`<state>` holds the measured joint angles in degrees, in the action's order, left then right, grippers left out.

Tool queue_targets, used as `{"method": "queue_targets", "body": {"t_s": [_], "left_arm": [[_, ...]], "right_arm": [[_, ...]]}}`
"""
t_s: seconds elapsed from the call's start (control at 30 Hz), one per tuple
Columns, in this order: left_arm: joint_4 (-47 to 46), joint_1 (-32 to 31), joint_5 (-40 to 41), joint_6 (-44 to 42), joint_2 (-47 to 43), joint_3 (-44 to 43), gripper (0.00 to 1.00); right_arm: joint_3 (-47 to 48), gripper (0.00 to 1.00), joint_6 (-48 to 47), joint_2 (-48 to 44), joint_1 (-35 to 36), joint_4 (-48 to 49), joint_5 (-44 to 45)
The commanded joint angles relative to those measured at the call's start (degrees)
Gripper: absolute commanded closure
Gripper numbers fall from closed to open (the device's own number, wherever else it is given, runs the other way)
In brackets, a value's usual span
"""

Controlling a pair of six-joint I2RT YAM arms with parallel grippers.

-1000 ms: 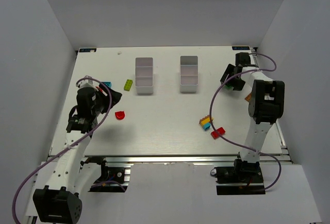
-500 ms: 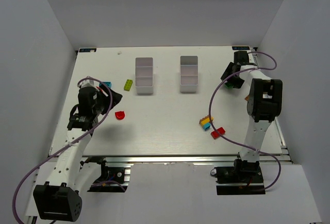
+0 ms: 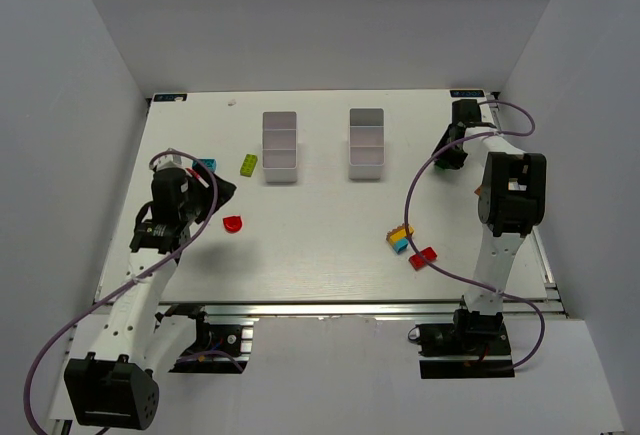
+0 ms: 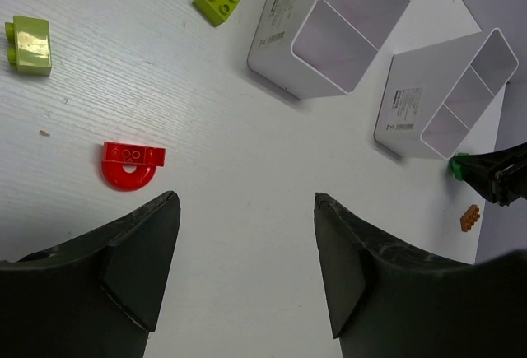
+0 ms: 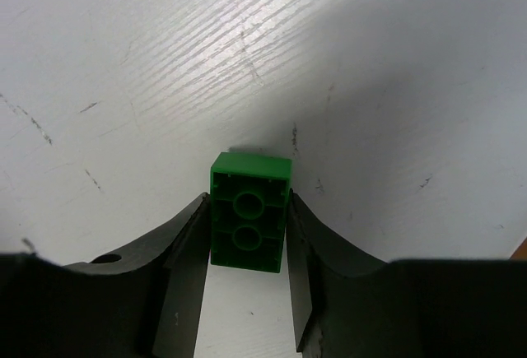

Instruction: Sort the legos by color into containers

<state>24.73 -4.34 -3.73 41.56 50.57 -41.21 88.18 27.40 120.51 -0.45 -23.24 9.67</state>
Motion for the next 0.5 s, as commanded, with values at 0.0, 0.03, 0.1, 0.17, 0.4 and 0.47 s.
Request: {"method": "queue_targets", "body": {"t_s": [0.0, 0.03, 0.1, 0.17, 0.4, 0.47], "left_arm": [[0.3, 0.1, 0.9, -0.2, -1.8, -1.8, 0.24], [0.1, 0.1, 0.9, -0.1, -2.0, -1.6, 0.24], [0.1, 0.1, 0.9, -0.2, -1.9, -1.6, 0.24], [0.5, 0.1, 1.5, -0.7, -2.0, -1.9, 0.24], [1.9, 0.1, 2.9, -3.1, -2.9, -3.3, 0.24], [2.3, 0.1, 2.9, -3.5, -3.5, -3.3, 0.23]], "right_arm": [[1.8, 0.75, -2.7, -1.1, 0.2, 2.0, -2.6], [1.8, 0.79, -3.4, -1.8, 0.2, 2.2, -4.3], [1.4, 0.88, -5.2, -2.8, 0.2, 2.7, -5.8], [0.0, 0.97, -7.6, -5.3, 0.3, 3.0, -7.9], [-2.1, 1.00, -16.7, -11.0, 0.4, 6.4, -15.2], [-2.7, 1.00, -20.5, -13.6, 0.4, 7.9, -20.6]]}}
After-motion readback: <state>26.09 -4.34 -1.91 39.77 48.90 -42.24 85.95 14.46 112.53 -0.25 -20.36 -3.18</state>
